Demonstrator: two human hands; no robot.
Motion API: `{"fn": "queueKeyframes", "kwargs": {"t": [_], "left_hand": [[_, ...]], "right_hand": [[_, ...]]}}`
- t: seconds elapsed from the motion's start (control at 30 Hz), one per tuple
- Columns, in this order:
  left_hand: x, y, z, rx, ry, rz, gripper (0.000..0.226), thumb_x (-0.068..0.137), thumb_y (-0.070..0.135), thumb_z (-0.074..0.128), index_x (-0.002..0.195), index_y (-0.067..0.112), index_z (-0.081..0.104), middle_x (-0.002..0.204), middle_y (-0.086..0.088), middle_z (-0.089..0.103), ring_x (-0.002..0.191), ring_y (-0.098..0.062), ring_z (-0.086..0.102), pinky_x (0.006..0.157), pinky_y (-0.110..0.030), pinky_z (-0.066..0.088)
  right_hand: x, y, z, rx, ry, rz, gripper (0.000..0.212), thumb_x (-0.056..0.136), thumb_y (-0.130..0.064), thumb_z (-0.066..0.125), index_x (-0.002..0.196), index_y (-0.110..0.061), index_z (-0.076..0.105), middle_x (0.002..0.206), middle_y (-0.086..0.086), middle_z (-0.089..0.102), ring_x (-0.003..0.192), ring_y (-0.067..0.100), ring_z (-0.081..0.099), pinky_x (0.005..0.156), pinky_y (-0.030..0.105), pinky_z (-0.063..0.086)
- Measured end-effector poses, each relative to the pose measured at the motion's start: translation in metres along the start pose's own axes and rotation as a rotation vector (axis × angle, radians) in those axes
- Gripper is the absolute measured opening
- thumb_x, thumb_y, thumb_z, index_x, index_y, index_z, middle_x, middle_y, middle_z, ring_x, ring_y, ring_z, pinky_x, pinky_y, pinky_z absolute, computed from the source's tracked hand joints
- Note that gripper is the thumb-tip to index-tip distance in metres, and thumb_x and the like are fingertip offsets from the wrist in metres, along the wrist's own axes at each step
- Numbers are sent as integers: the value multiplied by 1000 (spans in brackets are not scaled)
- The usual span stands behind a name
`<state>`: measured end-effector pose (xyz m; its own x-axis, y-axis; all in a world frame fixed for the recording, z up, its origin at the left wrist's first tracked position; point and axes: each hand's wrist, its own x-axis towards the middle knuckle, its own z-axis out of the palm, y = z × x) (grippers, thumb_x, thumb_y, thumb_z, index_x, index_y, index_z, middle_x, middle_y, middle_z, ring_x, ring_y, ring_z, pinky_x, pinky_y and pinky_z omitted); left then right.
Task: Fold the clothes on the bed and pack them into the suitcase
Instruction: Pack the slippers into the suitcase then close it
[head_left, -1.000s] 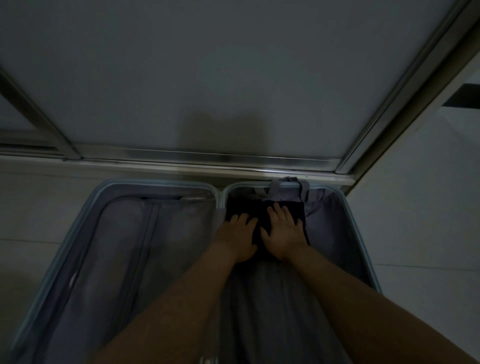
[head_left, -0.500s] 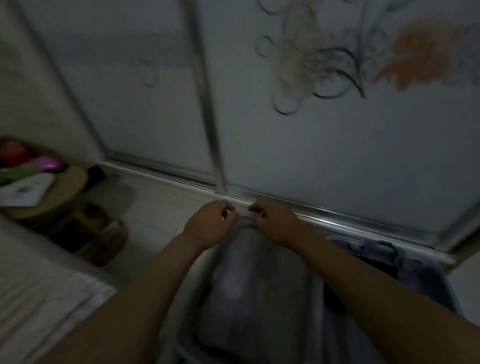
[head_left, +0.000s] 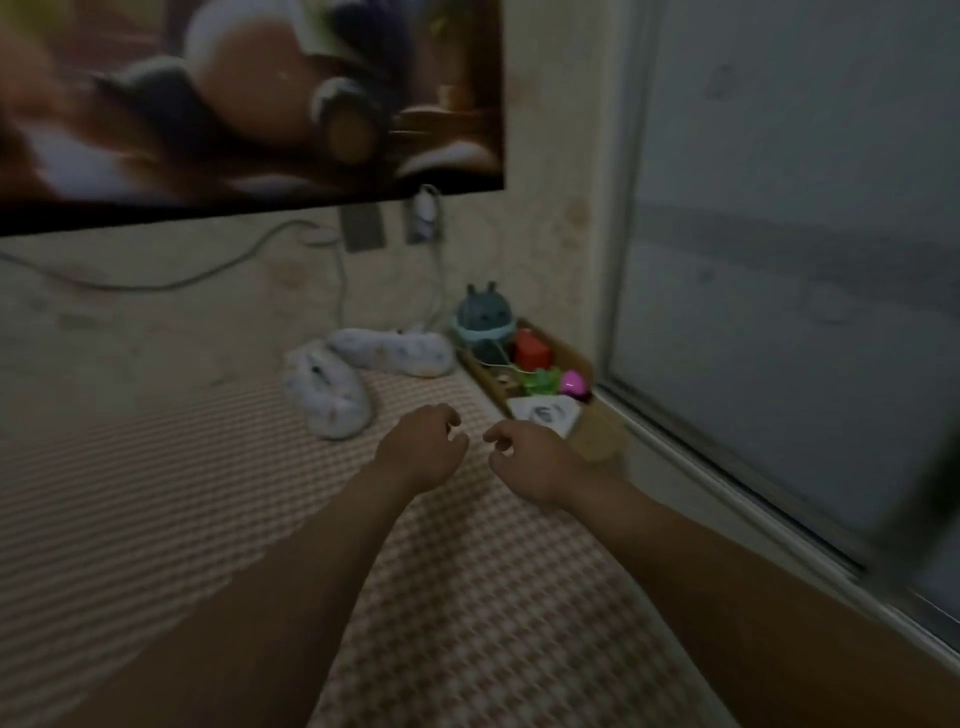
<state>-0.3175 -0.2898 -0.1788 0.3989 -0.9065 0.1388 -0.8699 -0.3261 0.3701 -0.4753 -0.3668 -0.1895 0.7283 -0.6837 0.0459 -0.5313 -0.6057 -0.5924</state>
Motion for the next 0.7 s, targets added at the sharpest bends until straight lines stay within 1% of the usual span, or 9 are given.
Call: {"fn": "queueKeyframes", "kwargs": {"t": [0.1,0.23,0.33,0.4,0.43,0.5,0.57,0.63,0.7], "left_hand": [[30,-80,-10,124,18,-65,49,92,41,52,134,15,50,134,-10,53,121,-28,50,99,-41,44],[73,-152,-8,263,233,-50,56,88,41,48,129,4,52,128,-21,51,115,-40,50,91,-47,44],[112,-182,-1,206,195,-98,87,80,62,42,143,4,35,141,-19,42,126,-36,44,102,-48,41],[133,-191,5,152,146,-135,111,67,79,41,148,5,25,148,-16,35,132,-31,39,107,-46,37],[140,-194,10,141,147,-151,113,66,80,47,147,4,26,146,-16,37,131,-30,40,107,-44,38],[153,-200,18,159,195,-163,95,72,69,62,137,4,37,135,-15,45,122,-30,46,101,-40,42],[158,-205,22,173,266,-139,68,80,56,59,122,5,46,119,-14,51,108,-30,51,90,-37,43],[160,-208,26,156,322,-112,57,83,50,38,111,2,51,106,-16,54,95,-33,54,78,-38,43],[159,-209,30,60,353,-114,63,81,48,29,110,-3,54,99,-20,57,87,-35,56,74,-41,47]], "right_hand": [[71,-37,37,-55,-75,-82,45,96,-35,51,139,-22,47,143,2,46,125,20,49,102,34,43],[167,-47,78,-158,-72,-188,54,95,-31,54,144,-16,40,152,9,32,138,26,32,113,35,30],[234,-39,94,-250,7,-206,64,97,-27,51,152,-11,22,160,12,13,148,27,12,119,39,15],[273,-34,93,-307,106,-205,68,94,-26,53,152,-13,21,161,12,10,147,30,11,118,43,17],[289,-32,91,-356,136,-201,70,92,-27,55,151,-16,20,160,11,10,146,31,12,116,46,20],[315,-29,86,-484,147,-171,77,90,-37,56,152,-19,13,159,8,10,145,31,14,114,52,23],[333,-29,86,-624,130,-166,78,91,-43,54,152,-17,13,155,8,21,141,30,23,112,53,24],[339,-34,92,-762,154,-199,63,94,-39,51,147,-13,29,145,11,39,132,31,37,107,47,29],[336,-44,96,-870,241,-231,37,96,-25,48,130,-13,50,129,10,54,122,30,46,103,43,33]]}}
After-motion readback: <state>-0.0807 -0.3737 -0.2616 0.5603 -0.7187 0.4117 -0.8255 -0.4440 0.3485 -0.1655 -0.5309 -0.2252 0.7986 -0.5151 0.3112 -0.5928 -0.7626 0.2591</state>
